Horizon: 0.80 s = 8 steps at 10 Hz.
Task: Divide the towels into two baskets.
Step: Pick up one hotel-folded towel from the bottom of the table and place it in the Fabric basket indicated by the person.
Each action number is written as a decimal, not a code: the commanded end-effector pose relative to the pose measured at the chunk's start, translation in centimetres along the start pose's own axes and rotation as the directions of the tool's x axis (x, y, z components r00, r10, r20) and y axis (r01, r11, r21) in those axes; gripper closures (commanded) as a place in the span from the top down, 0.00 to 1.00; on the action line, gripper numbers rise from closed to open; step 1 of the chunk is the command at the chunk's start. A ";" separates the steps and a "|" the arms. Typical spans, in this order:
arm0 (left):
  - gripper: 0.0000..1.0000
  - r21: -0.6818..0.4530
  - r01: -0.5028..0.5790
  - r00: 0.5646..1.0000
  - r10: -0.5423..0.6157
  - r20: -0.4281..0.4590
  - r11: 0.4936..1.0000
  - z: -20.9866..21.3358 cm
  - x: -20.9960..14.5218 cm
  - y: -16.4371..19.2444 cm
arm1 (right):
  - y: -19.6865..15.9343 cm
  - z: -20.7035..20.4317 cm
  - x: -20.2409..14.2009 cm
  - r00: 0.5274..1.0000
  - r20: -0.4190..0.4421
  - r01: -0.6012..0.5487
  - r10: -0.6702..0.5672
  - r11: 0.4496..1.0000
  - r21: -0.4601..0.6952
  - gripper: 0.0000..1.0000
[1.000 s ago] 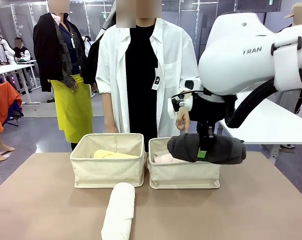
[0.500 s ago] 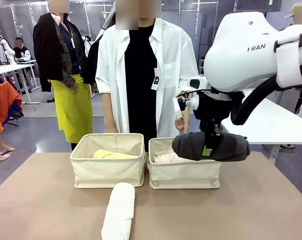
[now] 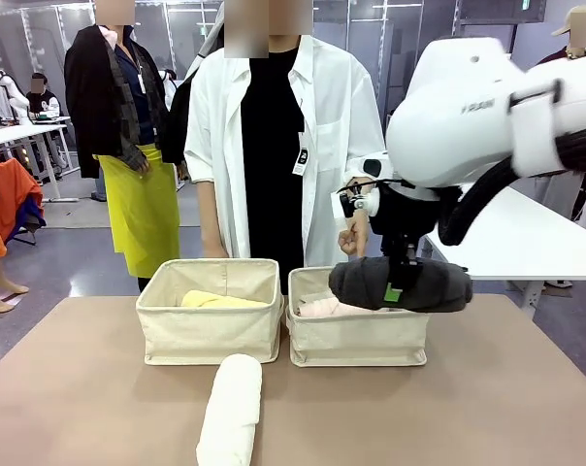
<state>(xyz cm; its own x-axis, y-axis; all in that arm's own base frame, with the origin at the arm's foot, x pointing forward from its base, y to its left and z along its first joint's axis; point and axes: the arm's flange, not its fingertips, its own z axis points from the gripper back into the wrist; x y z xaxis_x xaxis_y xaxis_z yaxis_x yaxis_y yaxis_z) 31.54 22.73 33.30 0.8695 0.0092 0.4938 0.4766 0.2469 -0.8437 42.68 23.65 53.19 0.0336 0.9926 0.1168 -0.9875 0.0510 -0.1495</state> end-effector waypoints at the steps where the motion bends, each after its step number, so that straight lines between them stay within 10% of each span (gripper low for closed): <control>1: 0.98 -0.004 0.001 1.000 -0.001 -0.007 1.000 0.3 -0.2 -0.3 | -4.2 -1.5 2.0 0.999 -0.007 -0.044 0.044 0.998 -0.035 0.42; 8: 0.98 -0.004 0.001 1.000 -0.001 -0.007 1.000 0.3 -0.2 -0.3 | -14.9 -6.7 5.2 0.983 -0.143 -0.123 0.116 0.992 -0.040 0.42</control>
<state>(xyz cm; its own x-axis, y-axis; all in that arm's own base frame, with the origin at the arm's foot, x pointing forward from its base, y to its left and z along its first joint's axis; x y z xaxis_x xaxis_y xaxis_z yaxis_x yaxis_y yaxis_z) 31.55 22.72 33.28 0.8698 0.0087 0.4934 0.4763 0.2466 -0.8440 57.42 28.06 49.54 -0.0433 0.9988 -0.0246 -0.9773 -0.0475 -0.2063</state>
